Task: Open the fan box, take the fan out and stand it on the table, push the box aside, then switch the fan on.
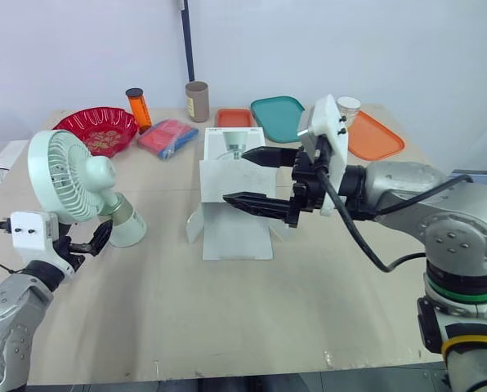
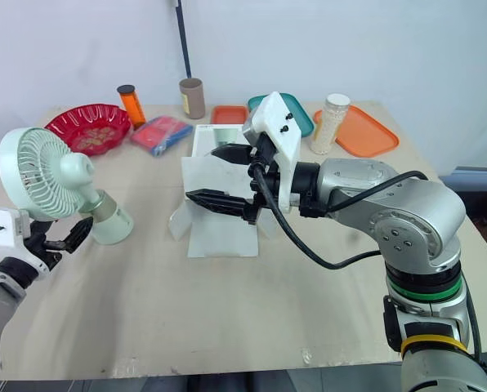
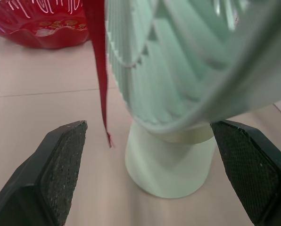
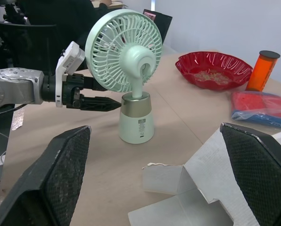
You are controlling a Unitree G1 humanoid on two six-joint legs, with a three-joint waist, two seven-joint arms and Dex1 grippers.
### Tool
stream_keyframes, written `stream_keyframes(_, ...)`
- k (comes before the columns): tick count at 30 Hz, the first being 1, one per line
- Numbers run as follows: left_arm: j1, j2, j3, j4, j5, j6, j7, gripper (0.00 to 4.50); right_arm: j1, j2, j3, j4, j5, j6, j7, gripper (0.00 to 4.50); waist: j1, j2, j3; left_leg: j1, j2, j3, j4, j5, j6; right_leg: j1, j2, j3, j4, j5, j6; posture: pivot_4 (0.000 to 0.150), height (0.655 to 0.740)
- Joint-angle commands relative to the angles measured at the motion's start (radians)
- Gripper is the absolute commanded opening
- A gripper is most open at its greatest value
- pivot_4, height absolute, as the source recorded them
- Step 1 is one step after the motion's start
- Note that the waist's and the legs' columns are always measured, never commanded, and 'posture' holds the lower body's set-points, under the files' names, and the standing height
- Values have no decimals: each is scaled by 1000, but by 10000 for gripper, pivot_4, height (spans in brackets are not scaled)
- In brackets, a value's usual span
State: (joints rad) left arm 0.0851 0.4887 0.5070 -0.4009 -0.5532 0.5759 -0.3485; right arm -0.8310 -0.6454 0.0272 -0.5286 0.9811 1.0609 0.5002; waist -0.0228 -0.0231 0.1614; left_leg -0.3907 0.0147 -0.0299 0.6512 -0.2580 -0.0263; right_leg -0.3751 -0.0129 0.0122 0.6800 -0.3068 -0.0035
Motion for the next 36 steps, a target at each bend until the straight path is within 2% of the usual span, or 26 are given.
stream_keyframes(1, 62, 4, 78, -106, -75, 39, 5, 44642, -11, -1, -30, -29, 12, -7, 3, 45000, -1, 0, 0, 0, 0, 0, 0, 0, 0, 0, 0, 0, 0, 0, 0, 1500, 7382)
stream_keyframes(4, 117, 8, 121, -171, -152, 93, 11, 44642, -7, -2, -31, -33, 12, -8, 5, 45000, 0, -1, 1, 0, 0, 0, 0, 0, 0, 0, -1, 0, 0, 0, 0, 1500, 7382)
stream_keyframes(12, 218, 35, 170, -233, -219, 131, 7, 44642, 4, 1, -27, -31, 2, -22, 14, 45000, 0, -1, 1, 0, 0, 0, 0, 0, 0, 0, -1, 0, 0, 0, 0, 1500, 7382)
stream_keyframes(16, 289, 107, 217, -277, -296, 158, -84, 44642, 19, -6, -42, -36, 4, -13, 3, 45000, 0, -2, 1, 0, 0, 1, -1, 0, 0, -1, -1, 0, -1, 0, 0, 1500, 7382)
stream_keyframes(19, 375, 202, 251, -304, -329, 157, -251, 44642, 54, -12, -58, -62, 20, 1, -19, 45000, 0, -3, 2, 0, 0, 0, -1, 0, 0, -1, -1, 0, 0, -1, -1, 1500, 7382)
stream_keyframes(22, 422, 290, 253, -311, -305, 110, -415, 44642, 116, -18, -60, -100, 8, 22, -68, 45000, 0, -1, 3, 1, 0, 2, -1, 0, 0, -1, -2, 0, -1, -1, -1, 1500, 7382)
stream_keyframes(24, 411, 350, 247, -305, -317, 99, -501, 44642, 202, -37, -54, -160, -9, 39, -110, 45000, 2, -2, 3, 1, 0, 2, -4, 0, -1, -1, -2, 0, -1, -1, -2, 1500, 7382)
stream_keyframes(29, 385, 406, 190, -329, -314, 55, -624, 44642, 335, -52, -49, -262, -49, 39, -182, 45000, -1, 0, 4, 1, 0, 3, -7, 1, -2, -2, -2, 0, -3, -2, -1, 1500, 7382)
stream_keyframes(36, 186, 426, 40, -324, -354, 56, -605, 44642, 422, -26, -34, -312, -113, 56, -299, 45000, -1, 0, 4, 4, 0, 6, -13, 3, -4, -3, 0, 5, -3, -2, 0, 1500, 7382)
